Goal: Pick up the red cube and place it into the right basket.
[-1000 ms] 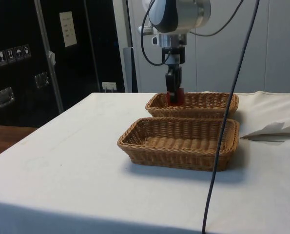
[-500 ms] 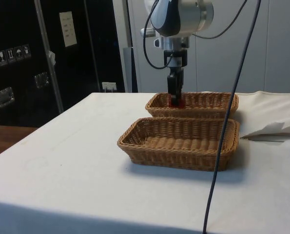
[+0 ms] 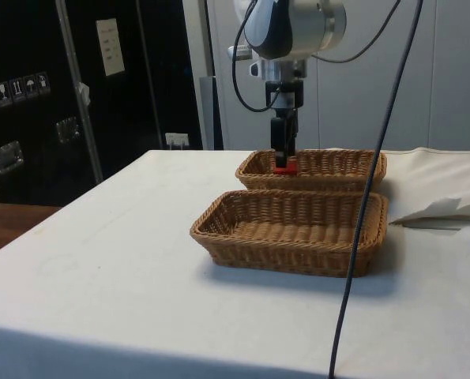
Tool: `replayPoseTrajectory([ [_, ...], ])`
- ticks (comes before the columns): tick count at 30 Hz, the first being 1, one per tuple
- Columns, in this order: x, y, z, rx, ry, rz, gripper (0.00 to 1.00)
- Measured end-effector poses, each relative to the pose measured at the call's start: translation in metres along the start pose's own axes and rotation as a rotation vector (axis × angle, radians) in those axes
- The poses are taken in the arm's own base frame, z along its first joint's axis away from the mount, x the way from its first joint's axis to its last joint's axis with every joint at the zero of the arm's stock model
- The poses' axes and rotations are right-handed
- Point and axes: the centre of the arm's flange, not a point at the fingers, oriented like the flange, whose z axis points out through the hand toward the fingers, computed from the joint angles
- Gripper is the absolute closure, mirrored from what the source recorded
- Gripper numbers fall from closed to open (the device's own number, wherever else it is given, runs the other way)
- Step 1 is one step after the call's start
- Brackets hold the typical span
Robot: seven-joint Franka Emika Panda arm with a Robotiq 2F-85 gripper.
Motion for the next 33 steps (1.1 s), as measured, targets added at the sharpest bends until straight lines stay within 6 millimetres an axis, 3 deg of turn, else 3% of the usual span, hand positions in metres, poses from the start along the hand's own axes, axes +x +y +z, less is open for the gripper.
replayPoseTrajectory([
  [10, 0.01, -0.012, -0.016, 0.019, 0.041, 0.021, 0.0],
  [33, 0.047, -0.093, -0.026, 0.05, 0.076, 0.003, 0.0],
])
